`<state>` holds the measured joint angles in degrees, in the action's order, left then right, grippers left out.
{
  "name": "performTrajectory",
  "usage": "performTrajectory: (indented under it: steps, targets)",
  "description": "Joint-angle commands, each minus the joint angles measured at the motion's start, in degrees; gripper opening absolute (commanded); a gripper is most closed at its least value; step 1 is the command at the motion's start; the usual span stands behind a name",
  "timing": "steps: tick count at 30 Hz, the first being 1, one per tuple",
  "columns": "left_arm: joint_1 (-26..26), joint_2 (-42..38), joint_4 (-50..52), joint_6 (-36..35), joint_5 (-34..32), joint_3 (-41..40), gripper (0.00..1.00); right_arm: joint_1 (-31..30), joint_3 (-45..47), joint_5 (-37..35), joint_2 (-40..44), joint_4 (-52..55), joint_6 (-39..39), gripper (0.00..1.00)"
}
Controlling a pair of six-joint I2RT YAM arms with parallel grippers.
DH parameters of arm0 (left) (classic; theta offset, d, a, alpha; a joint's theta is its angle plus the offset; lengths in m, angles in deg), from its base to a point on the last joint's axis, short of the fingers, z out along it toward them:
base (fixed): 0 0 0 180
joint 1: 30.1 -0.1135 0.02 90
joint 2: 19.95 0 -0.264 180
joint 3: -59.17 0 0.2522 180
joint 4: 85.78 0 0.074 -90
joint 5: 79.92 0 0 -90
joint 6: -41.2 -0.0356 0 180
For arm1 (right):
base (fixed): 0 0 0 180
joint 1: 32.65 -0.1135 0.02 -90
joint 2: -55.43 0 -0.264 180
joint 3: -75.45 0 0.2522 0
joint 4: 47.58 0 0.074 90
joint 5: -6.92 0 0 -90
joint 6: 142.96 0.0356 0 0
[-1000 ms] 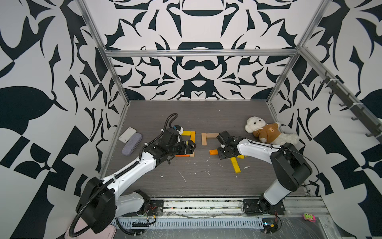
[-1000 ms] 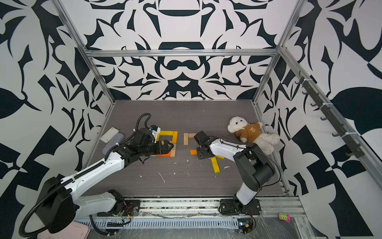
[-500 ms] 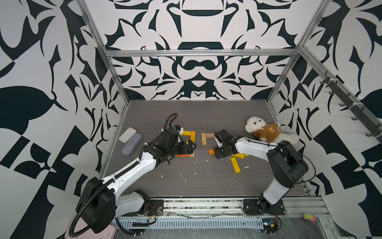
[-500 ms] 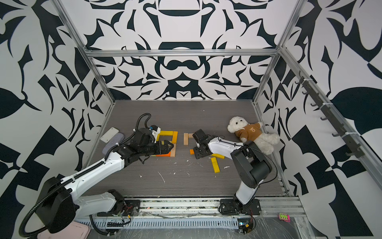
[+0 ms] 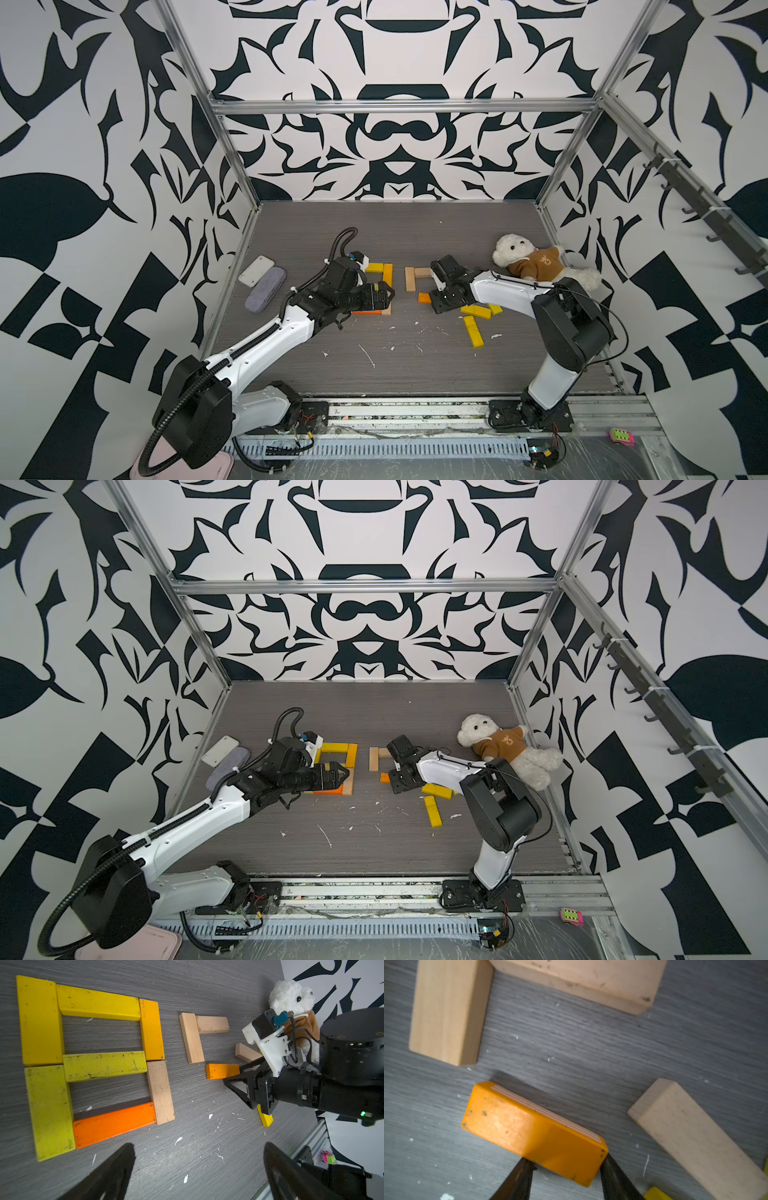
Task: Assemble the number 8 with building blocks
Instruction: Assemble the building block at the center of the board.
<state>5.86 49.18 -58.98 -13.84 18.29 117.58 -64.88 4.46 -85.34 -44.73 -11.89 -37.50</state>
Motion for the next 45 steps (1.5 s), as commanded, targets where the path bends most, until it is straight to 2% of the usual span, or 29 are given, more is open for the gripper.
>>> performTrajectory:
  steps: [1,12,45]
  targets:
    - [-0.16,0.44,-0.12,0.33,0.41,-0.18,0.99,0.91,-1.38,0.4,-0.8,0.74,-0.33,0.54]
    - [-0.11,1.01,0.23,0.17,0.59,0.71,0.99,1.9,-4.5,0.59,-3.2,2.1,-4.48,0.52]
    - [-0.14,0.66,0.04,0.47,0.4,-0.41,0.99,1.84,-5.9,2.17,-5.14,0.92,-3.16,0.49]
